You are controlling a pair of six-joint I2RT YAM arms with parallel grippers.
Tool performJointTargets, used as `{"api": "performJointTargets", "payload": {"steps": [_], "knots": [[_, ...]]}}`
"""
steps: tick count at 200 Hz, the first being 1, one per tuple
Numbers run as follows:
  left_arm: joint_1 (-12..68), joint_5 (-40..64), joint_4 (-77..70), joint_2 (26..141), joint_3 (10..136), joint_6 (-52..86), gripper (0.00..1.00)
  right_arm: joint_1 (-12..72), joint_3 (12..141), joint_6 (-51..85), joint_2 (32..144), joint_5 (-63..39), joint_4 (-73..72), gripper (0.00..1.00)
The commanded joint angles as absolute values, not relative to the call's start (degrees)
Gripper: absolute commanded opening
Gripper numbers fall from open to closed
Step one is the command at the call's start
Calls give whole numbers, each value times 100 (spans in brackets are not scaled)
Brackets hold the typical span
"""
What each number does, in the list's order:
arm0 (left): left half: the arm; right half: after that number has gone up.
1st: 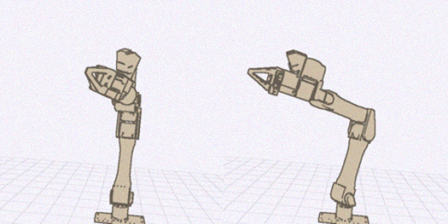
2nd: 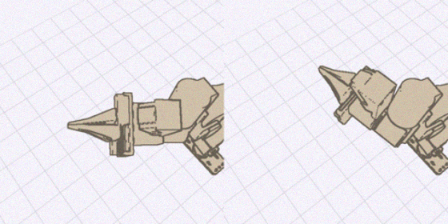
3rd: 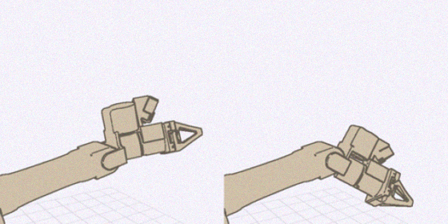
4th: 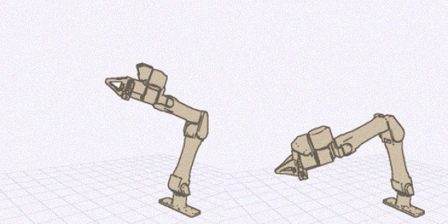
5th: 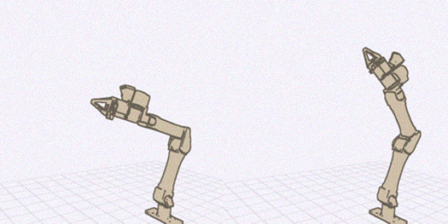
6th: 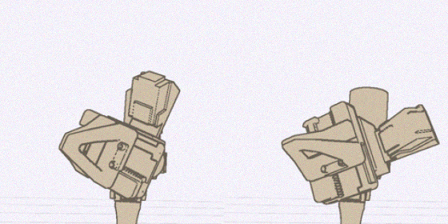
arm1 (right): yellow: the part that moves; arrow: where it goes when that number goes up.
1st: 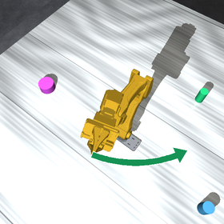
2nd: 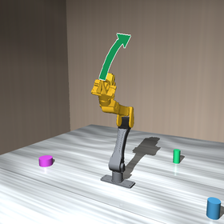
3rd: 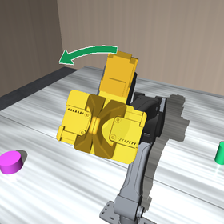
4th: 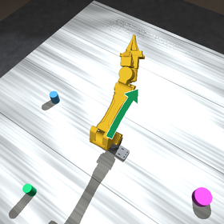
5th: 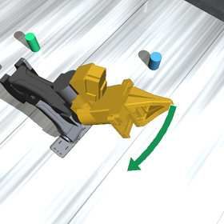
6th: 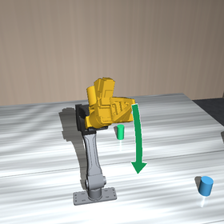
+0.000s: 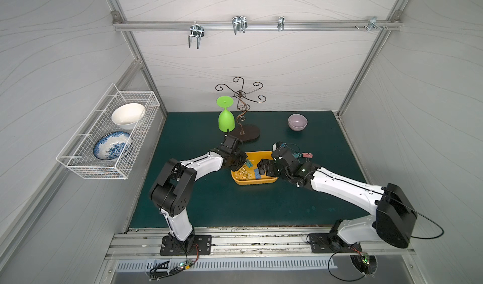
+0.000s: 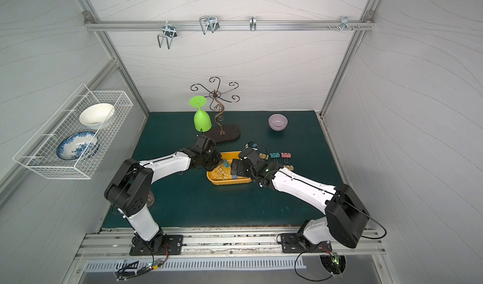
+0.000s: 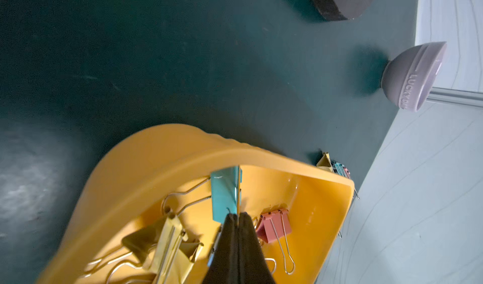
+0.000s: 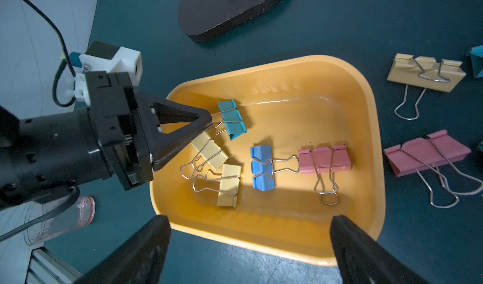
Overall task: Take out the binder clips from the storage box
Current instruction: Pick up the binder clip from the storage box.
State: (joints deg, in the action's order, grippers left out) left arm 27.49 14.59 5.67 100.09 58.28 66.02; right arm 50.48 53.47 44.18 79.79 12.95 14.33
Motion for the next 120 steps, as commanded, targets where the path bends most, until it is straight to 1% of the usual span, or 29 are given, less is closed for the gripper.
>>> {"api": "performJointTargets", "payload": {"steps": [1,38,56,71,106,120], "knots": [[2725,1758,-491,9841,5643,6590,0,5010,5355,4469,7919,1349,1567,99],[2681,2171,-1355,9844,5392,6461,0,5010,5326,4468,7883,1349,1573,99],[2640,2536,-1740,9844,5332,6456,0,5010,5311,4469,7860,1354,1573,99],[2628,2584,-1967,9730,5215,6507,0,5010,5305,4467,7832,1384,1582,99],[2615,2369,-1916,9376,5069,6429,0,5010,5219,4456,7681,1497,1522,99],[2602,2601,-2046,9407,5112,6396,0,5010,5188,4456,7638,1537,1492,99]]}}
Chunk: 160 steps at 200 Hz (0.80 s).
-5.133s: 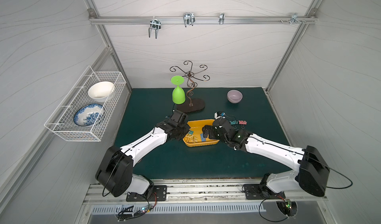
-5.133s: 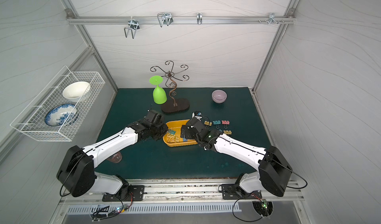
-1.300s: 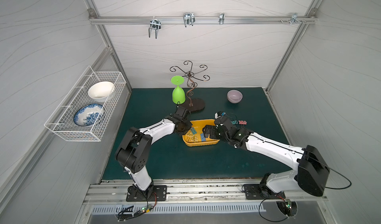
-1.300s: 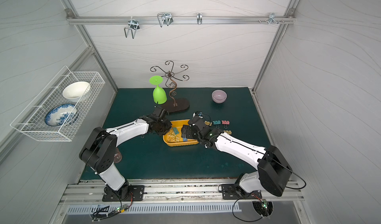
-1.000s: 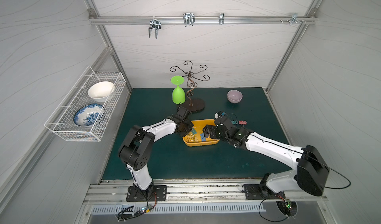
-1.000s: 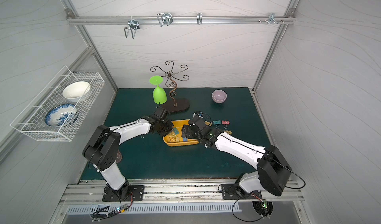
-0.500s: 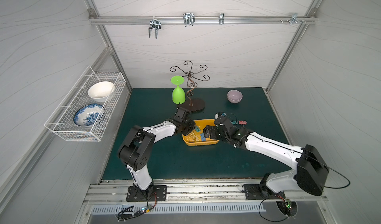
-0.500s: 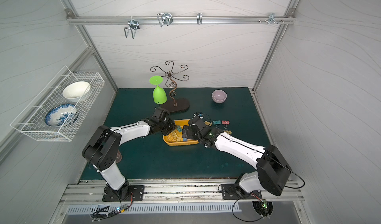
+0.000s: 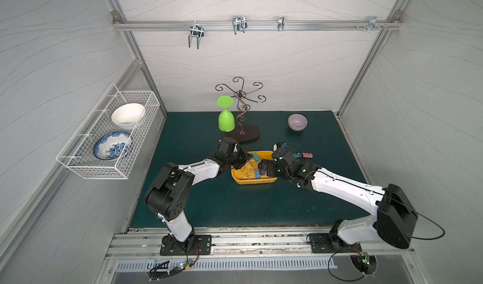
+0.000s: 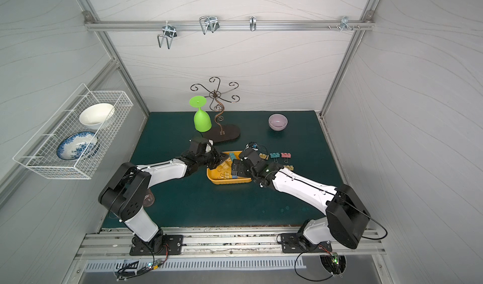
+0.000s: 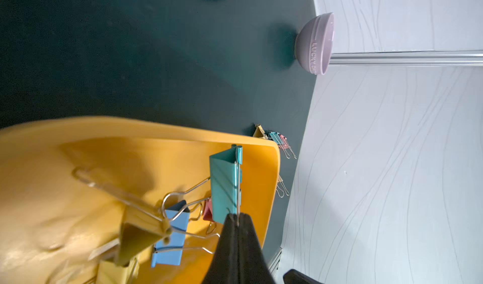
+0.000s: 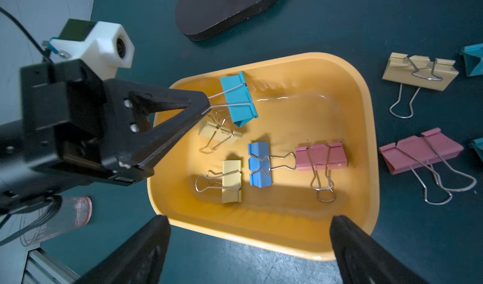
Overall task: Take out the binder clips from the storage box
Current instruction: Pick up the binder clip from the storage box.
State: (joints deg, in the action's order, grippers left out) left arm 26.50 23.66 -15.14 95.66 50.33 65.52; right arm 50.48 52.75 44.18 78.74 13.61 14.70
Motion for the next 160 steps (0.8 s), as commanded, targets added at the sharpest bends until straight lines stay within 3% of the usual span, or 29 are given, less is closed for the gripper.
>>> {"api": "performJointTargets", "payload": {"steps": [1,18,102,160], "knots": [[2602,2628,-2056,9419,5118,6397,0,5010,5187,4452,7633,1538,1493,99],[2608,2878,-2041,9470,5237,6467,0,5010,5169,4456,7594,1556,1485,99],[2602,2247,-1755,8601,4882,6408,0,5020,5089,4386,7331,1567,1371,99],[2583,-11,-147,6811,4196,6992,0,5338,5263,4323,7389,1351,920,99]]}}
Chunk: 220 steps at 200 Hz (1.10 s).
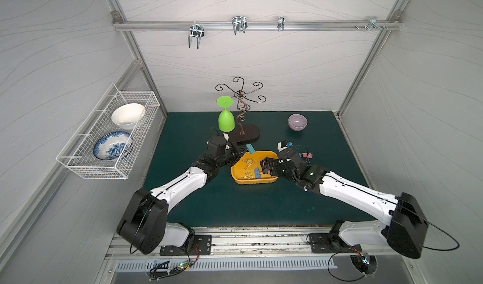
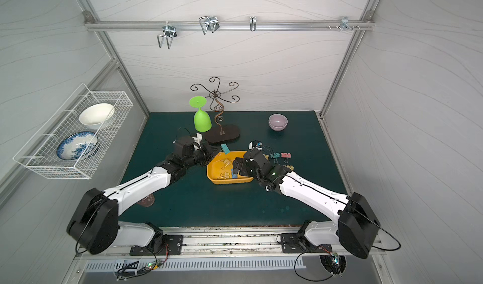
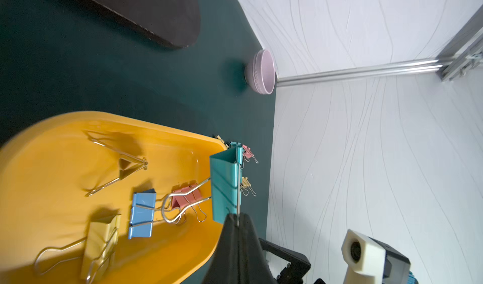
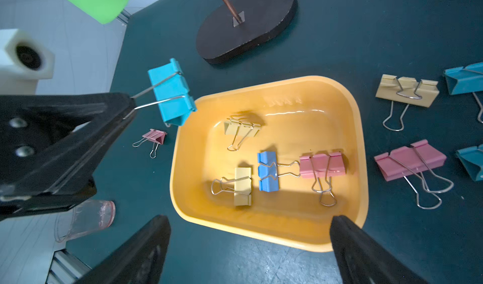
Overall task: Take out the binder clips from the storage box
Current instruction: Pick up the binder clip from the storage box, then place the binder clip at the center of the board.
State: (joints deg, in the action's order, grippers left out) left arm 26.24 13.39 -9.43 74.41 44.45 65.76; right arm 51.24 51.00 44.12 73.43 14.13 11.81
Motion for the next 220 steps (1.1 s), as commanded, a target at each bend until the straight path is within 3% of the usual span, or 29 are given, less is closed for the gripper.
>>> {"api": "performJointTargets", "payload": {"steps": [1,48,89,220], "knots": [[2583,-45,-109,6780,4185,7011,0,5345,5273,4319,7408,1357,921,99],[2418,-1142,1339,6024,3920,7825,0,5860,5883,3987,8165,1351,904,99],[1801,-627,1392,6286,3744,8281,0,5941,6135,4007,8598,1091,1055,99],[1314,81,-24,8024,3733,8368,0,5875,6486,3463,8928,986,1416,99]]}}
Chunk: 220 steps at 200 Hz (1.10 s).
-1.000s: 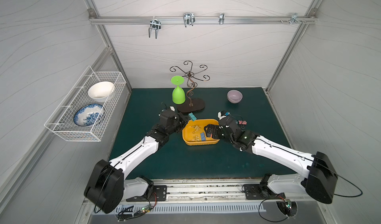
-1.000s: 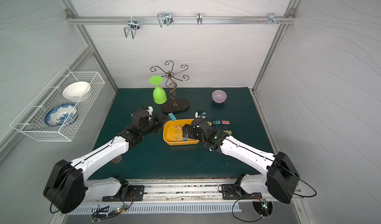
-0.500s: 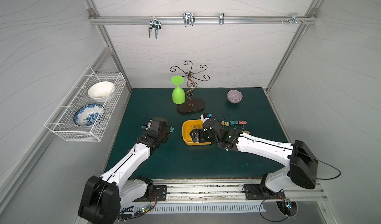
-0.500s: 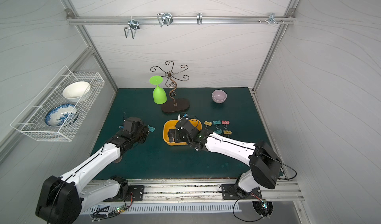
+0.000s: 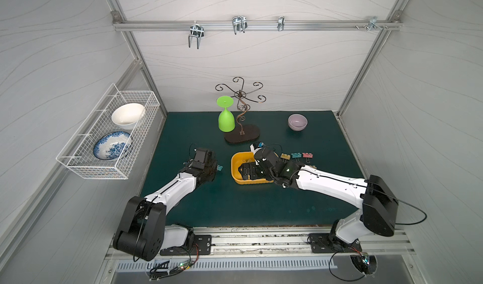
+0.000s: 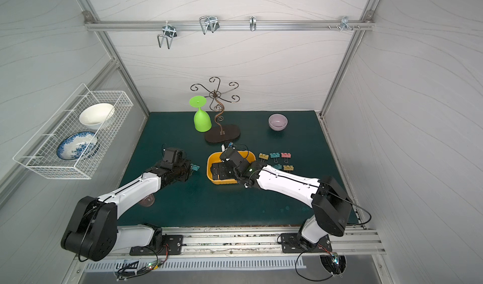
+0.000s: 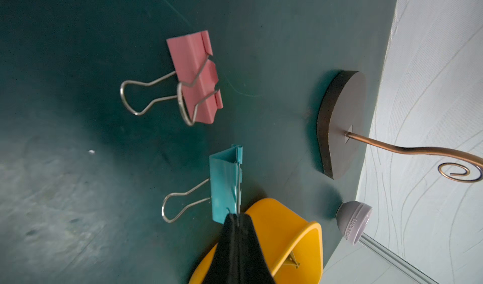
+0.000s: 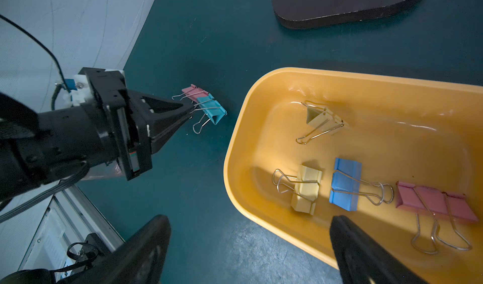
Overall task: Take out the binder clips from the storage box
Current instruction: Place the binder clip at the center of the board.
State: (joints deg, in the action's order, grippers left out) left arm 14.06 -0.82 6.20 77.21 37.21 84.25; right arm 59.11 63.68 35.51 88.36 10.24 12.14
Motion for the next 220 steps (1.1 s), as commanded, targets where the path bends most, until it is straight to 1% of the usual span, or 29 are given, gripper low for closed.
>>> {"api": "performJointTargets", "payload": {"steps": [1,31,60,78,104,117,132,145,155,175,191,208,220], "knots": [[1312,80,-25,8033,3738,8367,0,5878,6486,3467,8924,985,1415,99],[1310,-93,67,8168,3814,8359,0,5854,6461,3480,8898,1002,1477,99],[1310,67,51,8264,3826,8261,1,5792,6434,3524,8891,959,1494,99],[1311,236,40,8226,3750,8176,13,5774,6434,3551,8871,933,1494,99],[1340,132,395,7746,3606,8119,32,5751,6438,3536,8836,934,1528,99],[1347,34,638,7463,3593,7999,38,5726,6417,3550,8799,953,1548,99],[1355,-73,1029,7128,3651,7769,42,5679,6360,3567,8729,970,1555,99],[1414,-187,1230,6821,3720,7439,43,5654,6291,3597,8633,1041,1556,99],[1615,-413,1240,6619,3789,7097,43,5630,6164,3615,8524,1131,1492,99],[2238,-532,882,6540,4061,5689,42,5519,5956,3735,8371,1213,1398,99],[2572,-46,719,6815,4324,4687,37,5379,5811,3889,8239,1208,1428,99],[2662,831,811,7293,4655,4117,35,5238,5603,4042,8058,1182,1367,99],[2719,1255,1090,7667,4961,3744,33,5137,5452,4128,7938,1128,1296,99]]}}
